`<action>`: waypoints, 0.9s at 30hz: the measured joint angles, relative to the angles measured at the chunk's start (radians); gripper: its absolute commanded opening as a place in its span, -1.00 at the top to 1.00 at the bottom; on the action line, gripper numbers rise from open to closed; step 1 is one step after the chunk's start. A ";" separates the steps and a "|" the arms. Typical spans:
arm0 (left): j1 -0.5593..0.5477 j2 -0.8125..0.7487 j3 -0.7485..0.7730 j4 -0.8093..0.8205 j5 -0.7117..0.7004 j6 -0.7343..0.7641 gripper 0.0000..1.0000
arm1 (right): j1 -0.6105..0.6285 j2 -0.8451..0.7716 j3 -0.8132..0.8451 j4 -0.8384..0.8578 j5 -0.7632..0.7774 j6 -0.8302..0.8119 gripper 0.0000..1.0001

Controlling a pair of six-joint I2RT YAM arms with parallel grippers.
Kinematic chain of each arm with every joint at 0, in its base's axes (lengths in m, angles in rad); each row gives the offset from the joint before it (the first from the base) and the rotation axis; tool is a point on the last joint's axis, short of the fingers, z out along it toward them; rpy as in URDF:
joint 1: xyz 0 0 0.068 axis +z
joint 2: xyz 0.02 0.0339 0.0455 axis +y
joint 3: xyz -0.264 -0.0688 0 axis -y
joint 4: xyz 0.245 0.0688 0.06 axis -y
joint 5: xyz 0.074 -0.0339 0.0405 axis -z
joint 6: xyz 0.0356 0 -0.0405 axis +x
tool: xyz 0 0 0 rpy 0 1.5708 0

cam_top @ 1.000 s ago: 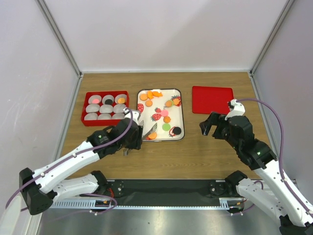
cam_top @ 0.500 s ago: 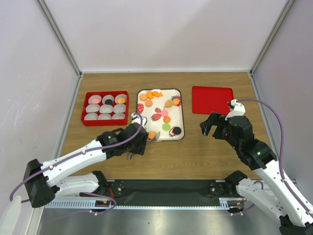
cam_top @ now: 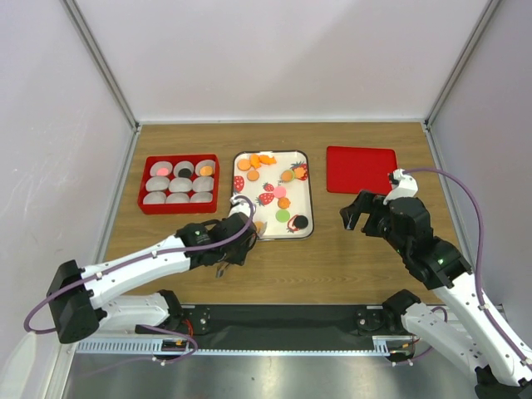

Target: Pack the cookies

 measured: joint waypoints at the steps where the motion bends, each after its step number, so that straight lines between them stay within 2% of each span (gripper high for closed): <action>1: 0.000 0.002 0.002 -0.001 -0.003 0.000 0.11 | 0.000 0.000 0.000 0.000 0.000 0.000 -0.99; 4: 0.000 0.004 0.016 -0.006 -0.018 0.000 0.17 | 0.000 -0.003 0.000 0.000 0.001 0.000 -0.99; 11: 0.002 0.016 0.103 -0.031 -0.051 0.005 0.17 | 0.000 -0.004 0.000 0.000 0.004 0.000 -0.99; 15: 0.043 0.022 0.181 -0.025 -0.055 0.029 0.17 | 0.000 -0.005 0.000 0.000 0.007 -0.002 -0.99; 19: 0.158 0.021 0.246 -0.014 -0.053 0.068 0.16 | 0.000 -0.005 0.000 -0.003 0.015 -0.005 -0.99; 27: 0.478 0.022 0.321 0.009 -0.035 0.158 0.14 | 0.000 -0.003 0.000 -0.007 0.021 -0.008 -0.99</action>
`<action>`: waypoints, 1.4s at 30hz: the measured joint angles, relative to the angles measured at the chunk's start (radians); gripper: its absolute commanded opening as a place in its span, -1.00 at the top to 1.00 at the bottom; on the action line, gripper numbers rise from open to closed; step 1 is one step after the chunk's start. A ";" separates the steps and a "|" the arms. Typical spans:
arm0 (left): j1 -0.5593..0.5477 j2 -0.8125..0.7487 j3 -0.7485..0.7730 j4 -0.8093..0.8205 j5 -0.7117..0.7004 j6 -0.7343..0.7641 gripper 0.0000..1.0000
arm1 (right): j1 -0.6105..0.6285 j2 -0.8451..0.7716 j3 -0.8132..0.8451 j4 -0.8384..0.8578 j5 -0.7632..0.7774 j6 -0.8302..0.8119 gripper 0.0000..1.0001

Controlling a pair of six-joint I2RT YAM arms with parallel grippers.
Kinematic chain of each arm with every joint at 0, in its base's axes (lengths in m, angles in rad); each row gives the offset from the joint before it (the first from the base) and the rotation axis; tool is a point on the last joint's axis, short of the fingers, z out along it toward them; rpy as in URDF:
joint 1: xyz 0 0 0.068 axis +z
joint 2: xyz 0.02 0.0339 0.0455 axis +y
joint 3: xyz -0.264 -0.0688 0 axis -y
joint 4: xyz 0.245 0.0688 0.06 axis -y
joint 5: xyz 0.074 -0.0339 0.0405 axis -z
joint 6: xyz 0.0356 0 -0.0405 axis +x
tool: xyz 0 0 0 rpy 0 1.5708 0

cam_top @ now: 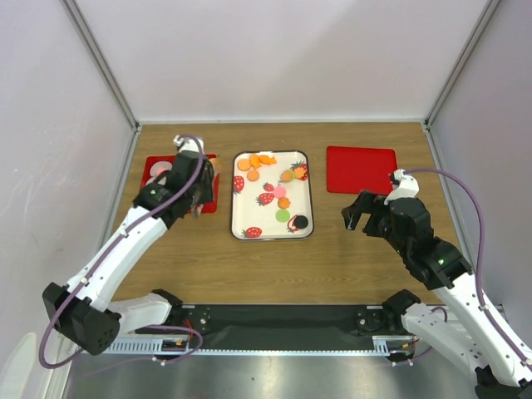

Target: Pack the cookies

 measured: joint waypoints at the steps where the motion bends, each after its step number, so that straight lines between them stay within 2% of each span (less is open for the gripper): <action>1: 0.038 0.004 0.001 0.009 0.005 0.010 0.14 | 0.000 0.001 0.000 0.000 0.000 0.000 -0.99; 4: 0.136 0.035 0.001 0.035 0.035 0.026 0.14 | 0.000 0.002 0.000 0.000 -0.001 0.000 -0.99; 9: 0.213 0.117 -0.005 0.071 0.083 0.037 0.14 | 0.000 0.002 0.000 0.000 -0.007 0.000 -1.00; 28: 0.241 0.208 -0.070 0.126 0.121 0.037 0.09 | 0.000 -0.011 0.000 -0.001 -0.010 -0.004 -0.99; 37: 0.245 0.208 -0.098 0.134 0.122 0.037 -0.12 | 0.000 -0.013 0.000 -0.001 -0.011 -0.004 -0.99; 42: 0.248 0.205 -0.098 0.133 0.123 0.037 -0.13 | 0.000 -0.013 0.000 -0.001 -0.017 -0.004 -0.99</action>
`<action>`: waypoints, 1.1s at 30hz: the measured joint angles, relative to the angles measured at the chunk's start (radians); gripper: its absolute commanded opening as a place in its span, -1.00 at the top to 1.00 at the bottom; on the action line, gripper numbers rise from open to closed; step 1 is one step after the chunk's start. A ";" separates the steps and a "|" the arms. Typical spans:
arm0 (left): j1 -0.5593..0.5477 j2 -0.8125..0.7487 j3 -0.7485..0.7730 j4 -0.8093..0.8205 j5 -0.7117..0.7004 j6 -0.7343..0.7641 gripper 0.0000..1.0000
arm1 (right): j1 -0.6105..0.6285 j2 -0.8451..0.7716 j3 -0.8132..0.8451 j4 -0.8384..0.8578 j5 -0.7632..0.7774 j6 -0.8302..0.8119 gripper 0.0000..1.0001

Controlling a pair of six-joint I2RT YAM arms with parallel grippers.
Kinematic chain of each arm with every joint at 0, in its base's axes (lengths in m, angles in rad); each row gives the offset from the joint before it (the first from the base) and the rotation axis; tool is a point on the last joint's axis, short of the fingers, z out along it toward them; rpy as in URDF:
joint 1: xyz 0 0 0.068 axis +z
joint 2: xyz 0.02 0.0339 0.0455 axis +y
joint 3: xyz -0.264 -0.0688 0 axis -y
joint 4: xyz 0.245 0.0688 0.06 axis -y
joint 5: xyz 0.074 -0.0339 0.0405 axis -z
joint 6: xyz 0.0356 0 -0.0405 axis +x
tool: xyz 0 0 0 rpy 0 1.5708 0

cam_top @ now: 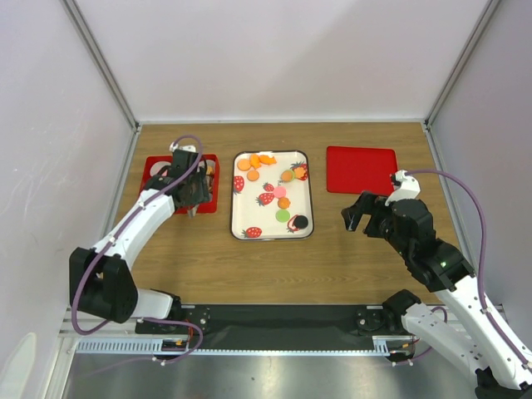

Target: Pack the cookies

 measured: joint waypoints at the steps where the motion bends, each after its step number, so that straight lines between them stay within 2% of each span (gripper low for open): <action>1: 0.000 -0.004 0.000 -0.001 0.000 0.000 -0.13 | 0.000 0.000 0.000 0.000 0.000 0.000 -0.99; 9: -0.038 -0.095 0.039 -0.056 -0.003 0.000 -0.10 | 0.000 0.008 0.005 -0.002 0.000 -0.002 -0.99; 16: -0.302 -0.169 0.095 -0.076 -0.046 -0.033 -0.10 | -0.001 0.024 0.021 -0.003 0.000 -0.011 -0.99; 24: -0.615 -0.100 0.082 -0.050 -0.063 -0.126 -0.13 | -0.001 0.023 0.023 -0.023 0.004 -0.011 -0.99; 29: -0.739 -0.005 0.082 -0.019 -0.068 -0.158 -0.14 | -0.001 0.011 0.023 -0.043 0.019 -0.011 -1.00; 33: -0.781 0.062 0.082 -0.003 -0.068 -0.169 -0.15 | -0.001 0.001 0.023 -0.055 0.024 -0.010 -0.99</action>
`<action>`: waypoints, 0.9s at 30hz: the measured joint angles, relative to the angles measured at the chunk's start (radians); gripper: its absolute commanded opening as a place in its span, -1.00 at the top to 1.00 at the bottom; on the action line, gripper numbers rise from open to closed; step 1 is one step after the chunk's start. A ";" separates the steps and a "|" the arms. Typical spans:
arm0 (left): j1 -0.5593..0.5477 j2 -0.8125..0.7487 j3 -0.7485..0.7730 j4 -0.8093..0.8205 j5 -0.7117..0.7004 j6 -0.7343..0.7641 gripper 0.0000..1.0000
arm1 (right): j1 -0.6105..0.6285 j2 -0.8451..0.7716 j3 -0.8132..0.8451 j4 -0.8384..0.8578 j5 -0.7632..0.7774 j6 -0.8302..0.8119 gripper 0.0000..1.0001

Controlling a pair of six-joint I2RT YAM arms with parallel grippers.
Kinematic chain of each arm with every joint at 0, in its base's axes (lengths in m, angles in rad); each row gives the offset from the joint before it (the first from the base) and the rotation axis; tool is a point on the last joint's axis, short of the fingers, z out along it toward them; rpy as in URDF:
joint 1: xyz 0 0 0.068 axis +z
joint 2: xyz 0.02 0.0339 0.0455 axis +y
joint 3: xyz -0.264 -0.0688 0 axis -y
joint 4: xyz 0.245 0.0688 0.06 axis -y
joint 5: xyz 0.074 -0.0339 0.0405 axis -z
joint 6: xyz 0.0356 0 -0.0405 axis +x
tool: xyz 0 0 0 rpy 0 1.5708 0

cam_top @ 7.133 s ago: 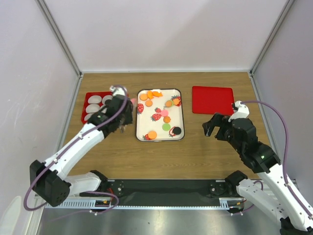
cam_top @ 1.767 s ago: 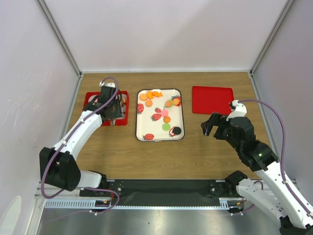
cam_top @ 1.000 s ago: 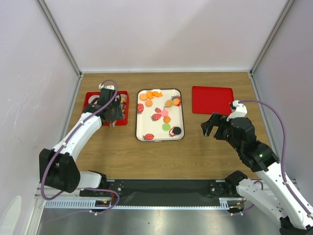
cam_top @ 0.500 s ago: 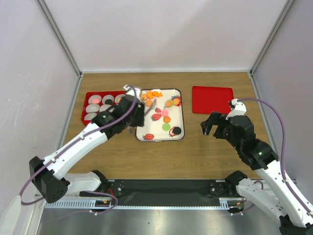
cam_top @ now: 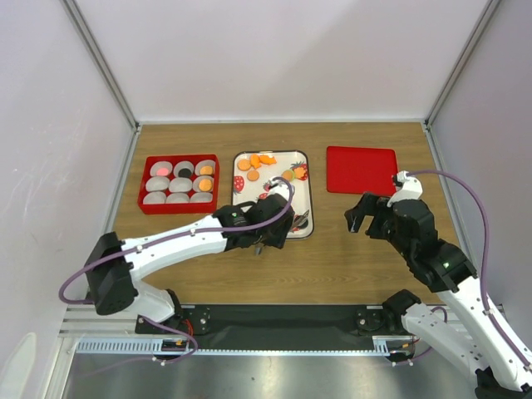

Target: Pack the cookies

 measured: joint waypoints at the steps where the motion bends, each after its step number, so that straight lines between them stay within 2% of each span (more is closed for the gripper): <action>1: -0.007 0.014 0.000 0.003 0.000 -0.002 -0.15 | 0.000 -0.002 0.000 -0.002 0.002 0.000 -0.99; 11: -0.030 0.070 0.001 0.025 0.000 -0.008 -0.15 | 0.000 -0.010 0.000 -0.005 0.008 0.000 -0.99; 27: -0.056 0.127 0.016 0.029 0.001 -0.013 -0.04 | 0.000 -0.022 0.000 -0.005 0.018 0.000 -0.99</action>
